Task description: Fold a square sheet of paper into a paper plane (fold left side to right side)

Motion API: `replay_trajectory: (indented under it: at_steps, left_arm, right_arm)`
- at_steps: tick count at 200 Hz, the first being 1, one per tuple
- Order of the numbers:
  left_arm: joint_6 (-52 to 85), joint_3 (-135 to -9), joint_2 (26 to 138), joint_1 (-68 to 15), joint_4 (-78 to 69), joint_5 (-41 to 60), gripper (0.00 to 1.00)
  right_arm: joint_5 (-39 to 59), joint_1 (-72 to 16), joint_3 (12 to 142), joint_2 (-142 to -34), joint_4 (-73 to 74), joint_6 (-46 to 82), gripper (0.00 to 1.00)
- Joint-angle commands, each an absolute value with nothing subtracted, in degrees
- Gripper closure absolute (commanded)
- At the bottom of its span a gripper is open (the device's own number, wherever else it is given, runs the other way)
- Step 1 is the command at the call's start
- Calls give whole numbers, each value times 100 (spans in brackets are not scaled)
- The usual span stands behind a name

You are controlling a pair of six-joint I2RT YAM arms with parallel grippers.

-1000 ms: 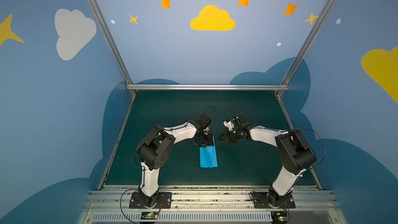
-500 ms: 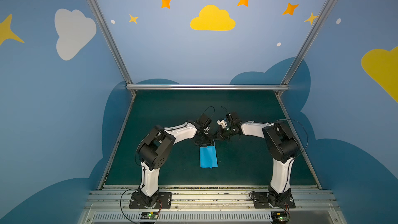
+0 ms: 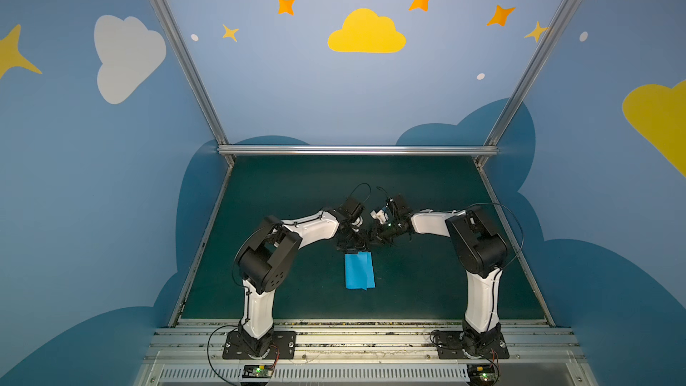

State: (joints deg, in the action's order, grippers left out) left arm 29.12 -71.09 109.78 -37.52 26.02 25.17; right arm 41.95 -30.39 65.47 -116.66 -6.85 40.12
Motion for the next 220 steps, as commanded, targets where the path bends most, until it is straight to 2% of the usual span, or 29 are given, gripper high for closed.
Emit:
replay_trajectory:
  at_steps: [1, 38, 75, 120, 220]
  left_arm:
    - [2741, -7135, 10314, -3687, 2832, 2750, 42]
    - [2889, -6275, 9325, -3391, 2682, 2729, 38]
    - [2969, -5565, 8893, -3200, 2505, 2522, 38]
    - [3119, -5079, 8951, -3216, 1949, 2605, 37]
    - [3287, -4904, 9371, -3483, 1435, 2547, 38]
  right_arm:
    - [4002, -3010, 6482, -11815, -828, 4023, 100]
    - [4003, -2999, 6429, -11864, -775, 4017, 100]
    - [4013, -3001, 6393, -11908, -747, 4016, 100]
    - [4012, -2990, 6398, -11904, -756, 4025, 100]
    - [4026, -3004, 6414, -11960, -720, 4061, 100]
